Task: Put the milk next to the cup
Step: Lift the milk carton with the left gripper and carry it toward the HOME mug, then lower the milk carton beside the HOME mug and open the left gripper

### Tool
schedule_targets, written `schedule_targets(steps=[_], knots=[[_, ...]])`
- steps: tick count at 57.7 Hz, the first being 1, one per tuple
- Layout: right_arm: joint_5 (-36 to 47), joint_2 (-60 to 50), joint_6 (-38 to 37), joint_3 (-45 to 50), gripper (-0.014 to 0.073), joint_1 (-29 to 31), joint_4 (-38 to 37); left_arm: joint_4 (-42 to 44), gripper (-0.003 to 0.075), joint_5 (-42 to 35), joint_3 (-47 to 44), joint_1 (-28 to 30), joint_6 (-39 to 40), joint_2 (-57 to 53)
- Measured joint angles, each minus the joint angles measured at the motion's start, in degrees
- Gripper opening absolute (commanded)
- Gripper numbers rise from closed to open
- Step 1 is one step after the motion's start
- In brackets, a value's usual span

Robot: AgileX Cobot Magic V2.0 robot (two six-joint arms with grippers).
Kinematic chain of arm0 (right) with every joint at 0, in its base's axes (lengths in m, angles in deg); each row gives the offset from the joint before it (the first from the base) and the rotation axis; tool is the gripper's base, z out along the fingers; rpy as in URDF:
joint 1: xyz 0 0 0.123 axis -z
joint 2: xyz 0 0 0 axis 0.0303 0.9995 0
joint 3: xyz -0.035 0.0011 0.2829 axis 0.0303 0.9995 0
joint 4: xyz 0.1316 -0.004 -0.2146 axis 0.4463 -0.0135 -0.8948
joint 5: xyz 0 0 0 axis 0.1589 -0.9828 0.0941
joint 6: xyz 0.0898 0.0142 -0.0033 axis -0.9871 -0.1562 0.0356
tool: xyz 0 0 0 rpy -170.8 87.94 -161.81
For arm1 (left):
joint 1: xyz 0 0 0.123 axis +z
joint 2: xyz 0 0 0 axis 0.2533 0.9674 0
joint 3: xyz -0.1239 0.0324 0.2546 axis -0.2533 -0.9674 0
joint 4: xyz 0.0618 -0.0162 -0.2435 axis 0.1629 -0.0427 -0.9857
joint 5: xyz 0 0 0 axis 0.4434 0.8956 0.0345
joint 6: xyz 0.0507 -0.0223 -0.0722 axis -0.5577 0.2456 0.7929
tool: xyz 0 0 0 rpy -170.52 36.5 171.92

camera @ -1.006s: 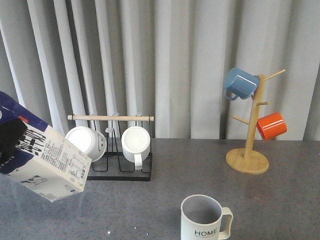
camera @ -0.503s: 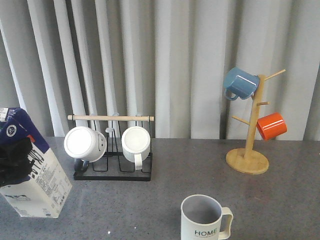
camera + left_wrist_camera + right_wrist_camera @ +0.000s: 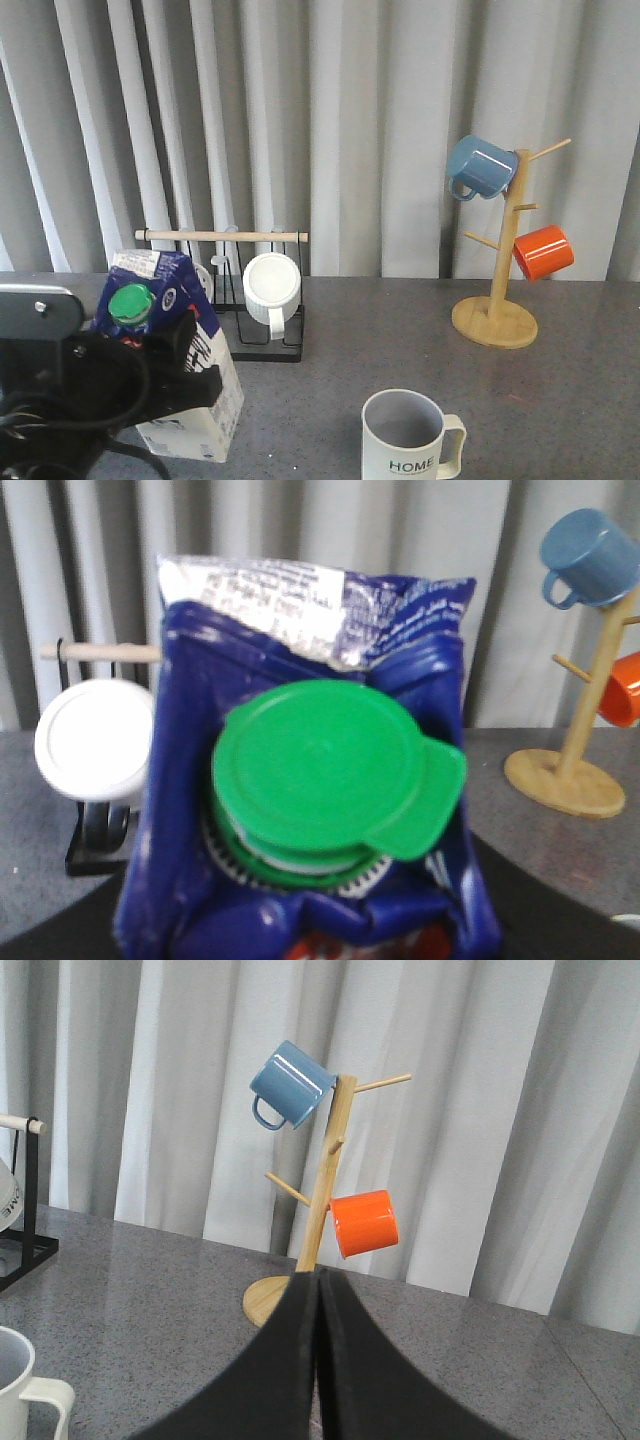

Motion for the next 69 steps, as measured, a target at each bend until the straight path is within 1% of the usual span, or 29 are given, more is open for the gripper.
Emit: schedule_targets(steps=[3, 7, 15, 23, 34, 45, 57, 69], knots=[[0.0, 0.0, 0.0, 0.0, -0.0008, 0.0, 0.0, -3.0, 0.0083, -3.8, 0.9, -2.6, -0.5, 2.7], [0.0, 0.0, 0.0, 0.0, -0.0008, 0.0, 0.0, -4.8, 0.0083, -7.2, 2.9, -5.5, -1.0, 6.1], [0.0, 0.0, 0.0, 0.0, -0.0008, 0.0, 0.0, -6.3, 0.0083, -9.7, 7.9, -10.0, -1.6, 12.0], [0.0, 0.0, 0.0, 0.0, -0.0008, 0.0, 0.0, -9.6, 0.0083, -10.4, 12.0, -11.9, -3.6, 15.6], [0.0, 0.0, 0.0, 0.0, -0.0008, 0.0, 0.0, -14.9, 0.0083, -9.6, 15.6, -12.5, -7.2, 19.5], [0.0, 0.0, 0.0, 0.0, -0.0008, 0.0, 0.0, -16.6, 0.0083, -8.0, 16.6, -12.5, -7.5, 22.7], [0.0, 0.0, 0.0, 0.0, -0.0008, 0.0, 0.0, -18.0, 0.0083, -8.5, 18.3, -12.5, -7.7, 25.9], [0.0, 0.0, 0.0, 0.0, -0.0008, 0.0, 0.0, -18.5, 0.0083, -9.5, 19.2, -12.5, -7.8, 26.8]])
